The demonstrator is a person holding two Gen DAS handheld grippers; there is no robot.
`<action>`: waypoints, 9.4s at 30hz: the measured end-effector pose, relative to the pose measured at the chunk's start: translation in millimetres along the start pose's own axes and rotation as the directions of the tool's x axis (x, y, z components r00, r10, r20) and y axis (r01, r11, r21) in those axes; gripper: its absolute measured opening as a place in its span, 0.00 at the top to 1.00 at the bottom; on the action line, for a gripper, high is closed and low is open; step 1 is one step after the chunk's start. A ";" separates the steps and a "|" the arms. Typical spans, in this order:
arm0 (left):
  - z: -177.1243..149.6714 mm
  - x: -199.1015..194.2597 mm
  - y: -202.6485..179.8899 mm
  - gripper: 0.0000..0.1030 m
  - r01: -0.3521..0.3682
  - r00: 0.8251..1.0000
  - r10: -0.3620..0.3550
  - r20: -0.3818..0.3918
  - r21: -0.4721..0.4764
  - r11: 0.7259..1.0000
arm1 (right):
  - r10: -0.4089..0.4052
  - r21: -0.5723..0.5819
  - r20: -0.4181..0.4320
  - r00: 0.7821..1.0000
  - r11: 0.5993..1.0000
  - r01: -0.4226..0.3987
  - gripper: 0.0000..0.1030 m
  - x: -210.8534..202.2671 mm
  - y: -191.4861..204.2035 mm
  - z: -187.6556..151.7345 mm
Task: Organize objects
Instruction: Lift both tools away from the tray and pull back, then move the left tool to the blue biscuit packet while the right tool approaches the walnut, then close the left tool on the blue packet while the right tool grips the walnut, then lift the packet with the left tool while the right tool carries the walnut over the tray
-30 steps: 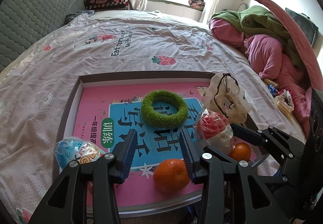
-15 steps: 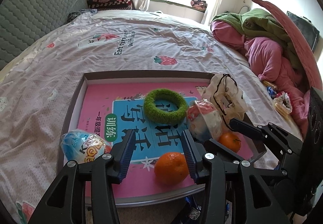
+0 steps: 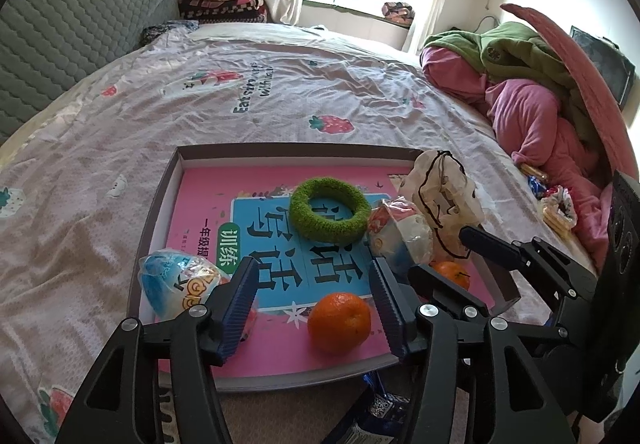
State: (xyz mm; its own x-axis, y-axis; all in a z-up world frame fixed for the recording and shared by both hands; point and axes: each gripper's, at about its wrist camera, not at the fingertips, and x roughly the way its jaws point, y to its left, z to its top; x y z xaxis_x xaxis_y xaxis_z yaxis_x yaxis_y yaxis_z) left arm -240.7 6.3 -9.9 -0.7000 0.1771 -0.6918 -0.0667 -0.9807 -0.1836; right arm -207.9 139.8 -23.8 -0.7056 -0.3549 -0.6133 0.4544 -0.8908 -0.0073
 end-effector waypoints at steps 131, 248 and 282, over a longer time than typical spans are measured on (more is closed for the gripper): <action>-100.4 -30.8 -39.7 0.25 -0.006 0.999 0.014 -0.049 0.164 0.986 | 0.083 0.157 -0.007 0.997 0.984 -0.081 0.33 -78.2 3.0 -60.8; -67.6 -67.1 -7.3 0.45 -0.104 0.993 0.103 0.066 0.021 0.994 | 0.063 0.048 0.085 0.994 0.997 -0.067 0.66 -77.2 33.7 -30.5; -25.1 -46.9 28.2 0.45 -0.105 0.982 0.110 0.153 -0.039 0.994 | -0.107 0.175 0.152 0.983 0.981 0.080 0.66 -66.9 -29.4 -22.4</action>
State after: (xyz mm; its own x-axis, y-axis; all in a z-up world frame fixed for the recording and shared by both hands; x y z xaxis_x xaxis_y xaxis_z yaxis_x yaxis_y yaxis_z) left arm -191.9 -27.6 -0.1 -0.8035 0.0535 -0.5930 0.0349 -0.9900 -0.1367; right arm -161.9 196.0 -0.3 -0.8244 -0.2964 -0.4822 0.2944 -0.9522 0.0821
